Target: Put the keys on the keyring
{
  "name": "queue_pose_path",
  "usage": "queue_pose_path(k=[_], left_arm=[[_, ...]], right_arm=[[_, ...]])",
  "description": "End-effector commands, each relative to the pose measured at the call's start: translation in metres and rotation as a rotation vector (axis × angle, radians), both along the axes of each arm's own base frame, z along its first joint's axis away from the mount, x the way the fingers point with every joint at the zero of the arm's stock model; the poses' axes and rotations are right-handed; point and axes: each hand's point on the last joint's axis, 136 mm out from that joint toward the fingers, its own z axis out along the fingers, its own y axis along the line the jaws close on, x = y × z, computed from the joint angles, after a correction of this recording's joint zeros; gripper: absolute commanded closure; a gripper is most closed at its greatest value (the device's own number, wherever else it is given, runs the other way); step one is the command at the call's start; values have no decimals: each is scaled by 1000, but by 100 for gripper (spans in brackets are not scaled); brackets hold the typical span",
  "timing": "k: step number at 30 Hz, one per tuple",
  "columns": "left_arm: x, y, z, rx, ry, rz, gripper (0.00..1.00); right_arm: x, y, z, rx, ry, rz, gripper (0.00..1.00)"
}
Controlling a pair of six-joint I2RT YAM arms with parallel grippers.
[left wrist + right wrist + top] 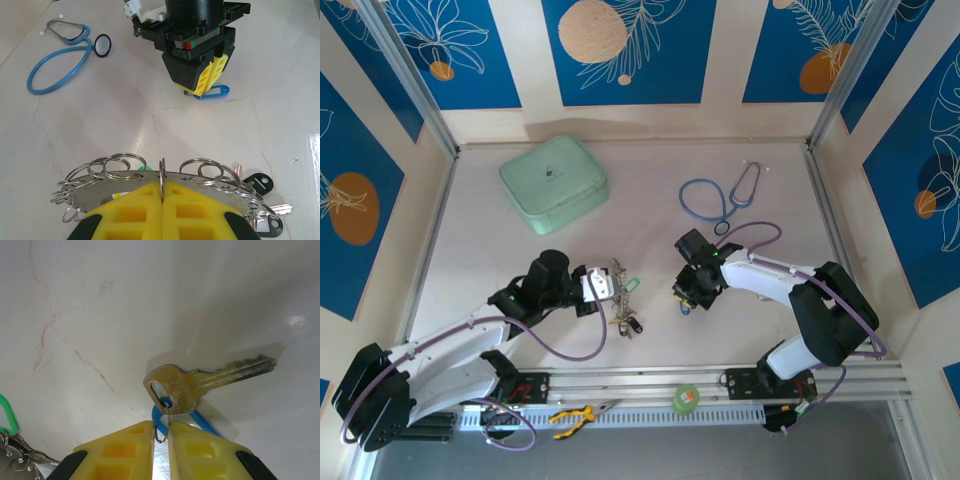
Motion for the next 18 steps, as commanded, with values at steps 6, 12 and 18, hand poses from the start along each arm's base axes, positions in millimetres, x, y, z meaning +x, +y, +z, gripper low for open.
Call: queue_pose_path(k=[6, 12, 18], left_arm=[[-11, -1, -4, 9, 13, -43, 100], [-11, 0, -5, 10, 13, -43, 100], [-11, 0, -5, 11, 13, -44, 100]], right_arm=[[0, -5, -6, -27, 18, 3, 84], [0, -5, -6, -26, 17, 8, 96], [2, -6, 11, -32, -48, 74, 100]])
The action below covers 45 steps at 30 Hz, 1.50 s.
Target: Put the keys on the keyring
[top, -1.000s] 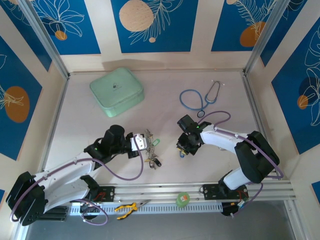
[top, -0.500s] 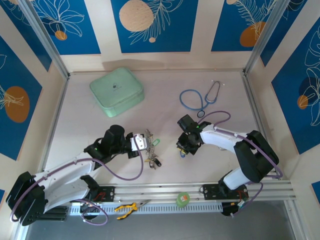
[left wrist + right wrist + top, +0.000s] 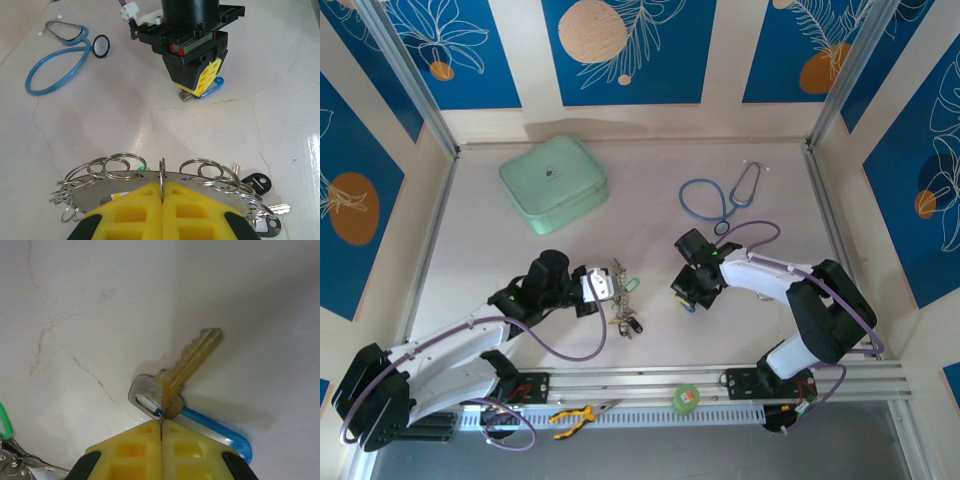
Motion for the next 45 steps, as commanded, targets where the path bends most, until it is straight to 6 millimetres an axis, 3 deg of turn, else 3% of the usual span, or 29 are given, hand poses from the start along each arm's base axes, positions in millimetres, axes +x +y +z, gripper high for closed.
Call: queue_pose_path(k=[1, 5, 10, 17, 25, 37, 45], left_arm=[[-10, 0, -4, 12, 10, -38, 100], [-9, 0, -4, 7, 13, -33, 100], [-9, -2, -1, -10, 14, -29, 100], [-9, -1, -3, -9, 20, -25, 100], [-8, -1, -5, -3, 18, -25, 100], [-8, -1, -4, -3, 16, -24, 100], [-8, -1, -4, -3, 15, -27, 100]], right_arm=[[2, -2, 19, -13, -67, 80, 100], [4, 6, 40, 0, -203, 319, 100], [-9, 24, 59, 9, -331, 689, 100], [-25, 50, 74, 66, -485, 998, 100], [-12, 37, 37, -78, -247, 936, 100], [-2, 36, 2, -161, -149, 900, 100], [-1, 34, 2, -174, -142, 886, 73]])
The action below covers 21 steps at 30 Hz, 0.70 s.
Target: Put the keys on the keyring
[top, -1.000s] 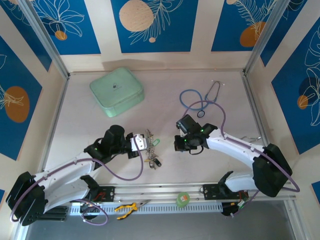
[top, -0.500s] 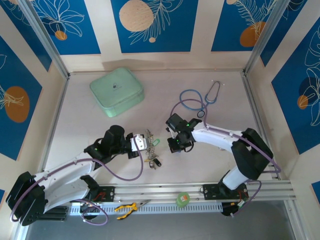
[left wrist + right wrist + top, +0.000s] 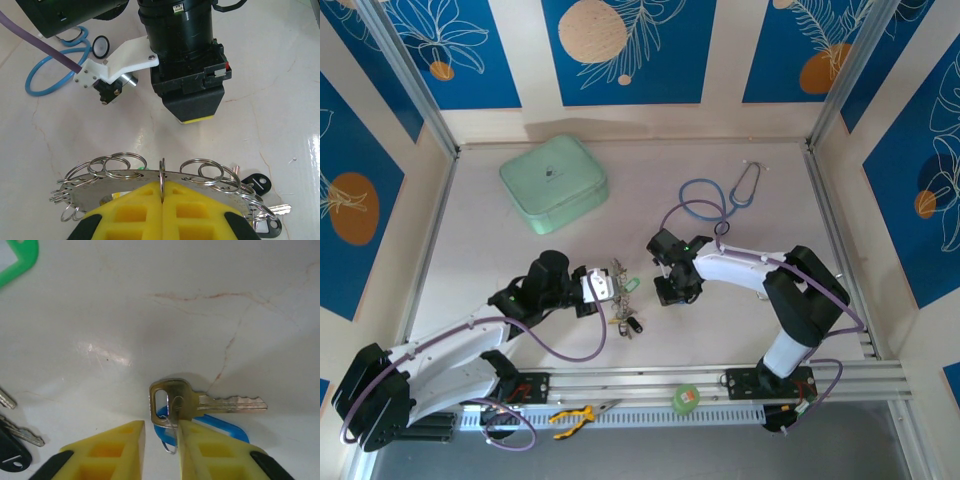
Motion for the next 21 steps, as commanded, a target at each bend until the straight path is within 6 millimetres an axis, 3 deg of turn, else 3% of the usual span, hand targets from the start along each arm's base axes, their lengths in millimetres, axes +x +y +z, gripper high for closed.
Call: queue_pose_path(k=[1, 21], left_arm=[[-8, -1, -4, 0, 18, -26, 100], [-8, 0, -4, 3, 16, -24, 100]], right_arm=[[0, -1, 1, -19, 9, -14, 72], [-12, -3, 3, -36, 32, -29, 77]])
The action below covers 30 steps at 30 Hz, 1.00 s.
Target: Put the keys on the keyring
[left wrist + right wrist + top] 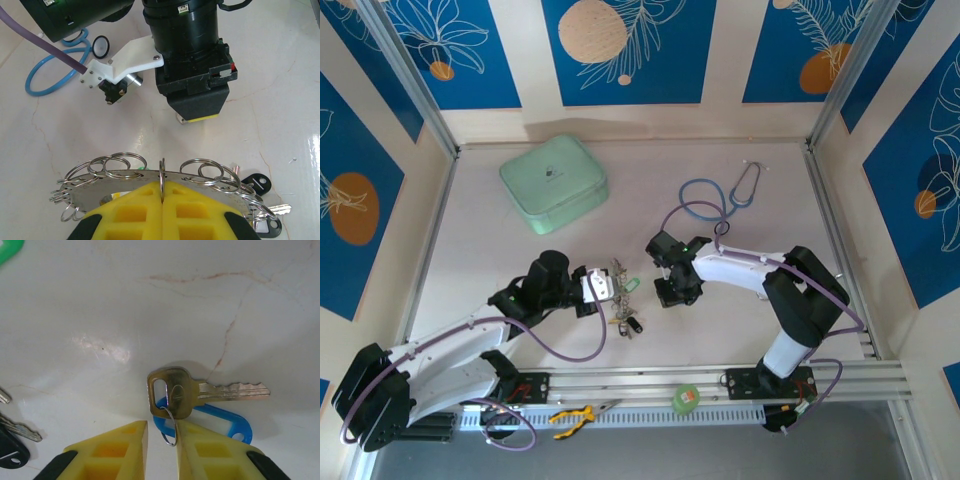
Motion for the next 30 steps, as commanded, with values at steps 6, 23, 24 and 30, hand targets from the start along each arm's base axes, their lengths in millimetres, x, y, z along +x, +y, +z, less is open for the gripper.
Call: queue_pose_path(k=[6, 23, 24, 30], left_arm=[[-8, 0, -4, 2, 15, -24, 100], [-8, 0, -4, 5, 11, -22, 100], [-8, 0, -4, 4, 11, -21, 100], [-8, 0, -4, 3, 9, -20, 100]], right_arm=[[-5, -1, 3, -16, 12, -16, 78], [-2, 0, 4, -23, 0, -19, 95], [-1, 0, 5, -21, -7, -17, 97], [9, -4, 28, 0, -155, 43, 100]])
